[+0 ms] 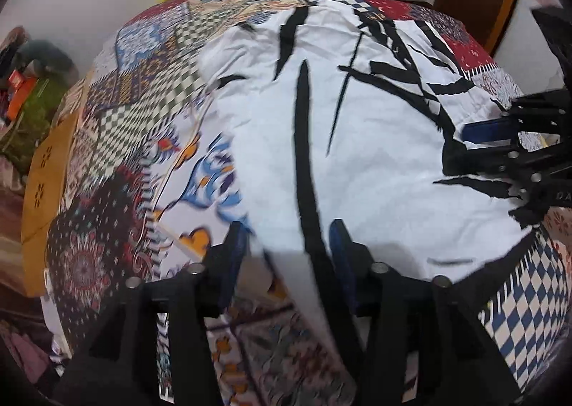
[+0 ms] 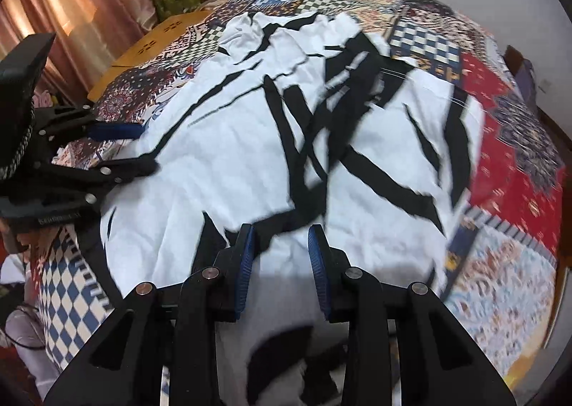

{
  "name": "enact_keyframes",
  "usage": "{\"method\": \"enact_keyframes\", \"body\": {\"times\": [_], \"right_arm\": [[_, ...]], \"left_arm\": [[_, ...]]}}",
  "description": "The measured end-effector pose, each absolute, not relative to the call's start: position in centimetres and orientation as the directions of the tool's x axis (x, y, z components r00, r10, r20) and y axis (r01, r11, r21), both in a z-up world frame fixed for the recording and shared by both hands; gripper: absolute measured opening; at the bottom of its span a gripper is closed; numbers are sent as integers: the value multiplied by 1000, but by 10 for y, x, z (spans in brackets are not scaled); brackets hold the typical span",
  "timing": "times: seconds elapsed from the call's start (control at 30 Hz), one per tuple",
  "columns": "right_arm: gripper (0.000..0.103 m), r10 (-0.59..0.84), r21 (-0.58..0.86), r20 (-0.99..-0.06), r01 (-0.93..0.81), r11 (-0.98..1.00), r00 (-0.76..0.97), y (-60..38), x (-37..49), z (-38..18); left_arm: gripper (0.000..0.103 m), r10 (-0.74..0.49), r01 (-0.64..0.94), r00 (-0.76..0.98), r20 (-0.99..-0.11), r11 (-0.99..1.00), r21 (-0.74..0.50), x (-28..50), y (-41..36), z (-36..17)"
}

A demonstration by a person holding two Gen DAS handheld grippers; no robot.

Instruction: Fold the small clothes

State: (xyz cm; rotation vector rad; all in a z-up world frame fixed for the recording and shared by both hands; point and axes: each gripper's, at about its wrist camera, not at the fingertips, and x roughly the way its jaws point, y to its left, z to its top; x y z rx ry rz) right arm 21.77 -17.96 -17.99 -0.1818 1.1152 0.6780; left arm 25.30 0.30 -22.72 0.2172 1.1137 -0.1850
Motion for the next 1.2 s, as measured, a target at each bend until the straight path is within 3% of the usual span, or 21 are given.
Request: {"method": "enact_keyframes", "body": {"times": [0.17, 0.27, 0.33, 0.4, 0.77, 0.9, 0.97, 1.03, 1.07, 1.13, 1.17, 1.2], "right_arm": [[33, 434, 204, -843, -558, 804, 317, -204, 200, -161], [54, 439, 204, -815, -522, 828, 378, -217, 197, -148], [78, 438, 215, -795, -480, 851, 421, -228, 198, -141], [83, 436, 229, -777, -441, 868, 454, -236, 203, -138], [85, 527, 455, -793, -277, 846, 306, -243, 255, -194], [85, 598, 538, -755, -269, 799, 267, -238, 266, -203], [84, 627, 560, -738, -292, 775, 249, -232, 269, -203], [72, 646, 571, -728, -319, 757, 230, -224, 271, -203], [68, 648, 571, -729, -326, 753, 221, -220, 272, -205], [44, 648, 570, -733, -333, 751, 207, -213, 275, -207], [38, 649, 572, -733, -334, 749, 202, -211, 276, -207], [27, 655, 579, -730, -335, 744, 194, -210, 275, -207]], "left_arm": [[57, -67, 184, 432, -899, 983, 15, 242, 27, -215], [58, -57, 133, 454, -889, 991, 5, 241, 41, -203], [65, -67, 105, 471, -879, 994, -19, 242, 48, -195], [73, -90, 77, 487, -869, 995, -59, 246, 54, -190], [73, -272, 6, 350, -896, 958, -288, 305, 55, -231], [71, -279, 35, 354, -893, 958, -286, 317, 44, -236], [67, -293, 60, 355, -888, 955, -291, 321, 37, -236], [57, -313, 81, 353, -882, 949, -304, 327, 32, -236], [48, -329, 88, 347, -878, 944, -318, 329, 30, -237], [32, -345, 88, 342, -874, 938, -336, 332, 28, -237], [23, -360, 90, 337, -870, 932, -351, 333, 27, -237], [19, -363, 85, 337, -869, 931, -356, 333, 26, -237]]}}
